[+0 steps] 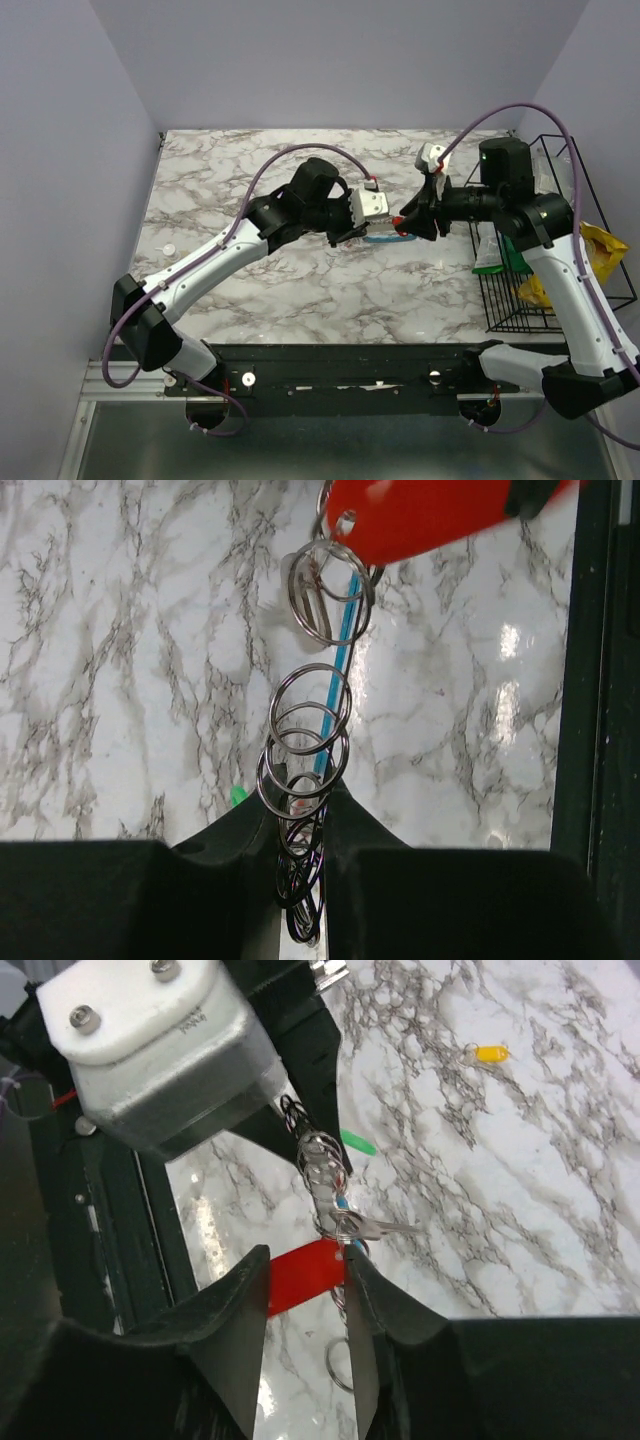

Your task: Remove the keys from the keyring

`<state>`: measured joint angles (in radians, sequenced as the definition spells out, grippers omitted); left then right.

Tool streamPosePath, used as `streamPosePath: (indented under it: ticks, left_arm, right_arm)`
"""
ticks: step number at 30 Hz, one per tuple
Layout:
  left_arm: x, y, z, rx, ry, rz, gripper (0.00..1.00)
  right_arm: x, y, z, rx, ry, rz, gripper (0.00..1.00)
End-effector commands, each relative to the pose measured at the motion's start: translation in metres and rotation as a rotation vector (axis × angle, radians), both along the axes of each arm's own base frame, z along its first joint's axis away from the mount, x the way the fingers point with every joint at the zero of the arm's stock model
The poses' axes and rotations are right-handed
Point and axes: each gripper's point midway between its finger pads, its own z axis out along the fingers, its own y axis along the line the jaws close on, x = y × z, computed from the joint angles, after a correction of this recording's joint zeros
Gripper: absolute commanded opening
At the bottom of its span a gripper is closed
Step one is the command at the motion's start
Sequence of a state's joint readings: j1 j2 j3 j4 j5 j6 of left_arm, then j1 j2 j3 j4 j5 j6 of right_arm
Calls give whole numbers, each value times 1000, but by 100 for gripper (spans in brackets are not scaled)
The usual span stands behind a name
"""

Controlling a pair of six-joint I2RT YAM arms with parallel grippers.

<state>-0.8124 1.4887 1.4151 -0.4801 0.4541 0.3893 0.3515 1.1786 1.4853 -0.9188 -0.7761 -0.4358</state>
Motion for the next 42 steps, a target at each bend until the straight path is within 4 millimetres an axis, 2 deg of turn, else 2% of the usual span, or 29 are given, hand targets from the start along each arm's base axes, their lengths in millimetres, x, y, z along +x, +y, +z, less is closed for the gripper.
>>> streamPosePath:
  ticks: [1, 4, 10, 11, 13, 14, 15, 17, 18, 19, 20, 24, 25, 27, 32, 34, 37, 42]
  left_arm:
    - [-21, 32, 7, 86, -208, -146, 0]
    - [-39, 46, -5, 133, -207, -213, 0]
    - [-79, 59, -12, 181, -219, -374, 0]
    - [-92, 64, -14, 182, -199, -430, 0]
    - [-106, 69, -15, 183, -244, -547, 0]
    - [-119, 79, -19, 198, -232, -603, 0]
    - [-129, 79, -17, 169, -268, -686, 0]
    - [-140, 85, -18, 165, -261, -735, 0]
    - [-144, 86, -17, 156, -270, -765, 0]
    - [-146, 87, -17, 154, -298, -792, 0]
    - [-148, 90, -19, 164, -297, -811, 0]
    - [-149, 96, -26, 198, -371, -909, 0]
    - [-148, 98, -28, 213, -411, -947, 0]
    - [-147, 100, -33, 233, -492, -1038, 0]
    - [-128, 89, -36, 278, -562, -1045, 0]
    - [-120, 84, -29, 286, -585, -1019, 0]
    - [-109, 76, -20, 292, -599, -967, 0]
    - [-95, 69, -3, 303, -605, -898, 0]
  right_arm:
    - [-37, -10, 2, -32, -84, 115, 52]
    - [-48, -12, 5, -34, -127, 160, 56]
    - [-38, -5, 0, -32, -108, 201, 55]
    - [-35, -2, -4, -31, -90, 209, 56]
    - [-34, 3, -10, -16, -70, 247, 56]
    - [-35, 5, -13, -8, -54, 266, 56]
    - [-33, 9, -24, -7, -30, 297, 56]
    - [-50, 14, -29, 41, 53, 387, 55]
    - [-50, 17, -38, 46, 39, 460, 56]
    - [-60, 21, -32, 92, 48, 521, 57]
    - [-77, 17, -37, 98, 146, 554, 57]
    - [-93, 26, -55, 108, 144, 661, 60]
    - [-102, 31, -60, 91, 154, 696, 60]
    - [-108, 38, -64, 80, 158, 728, 61]
    - [-133, 50, -69, 52, 208, 840, 60]
    - [-145, 54, -80, 17, 246, 867, 60]
    - [-143, 64, -89, 11, 235, 849, 58]
    - [-113, 81, -85, 7, 121, 733, 56]
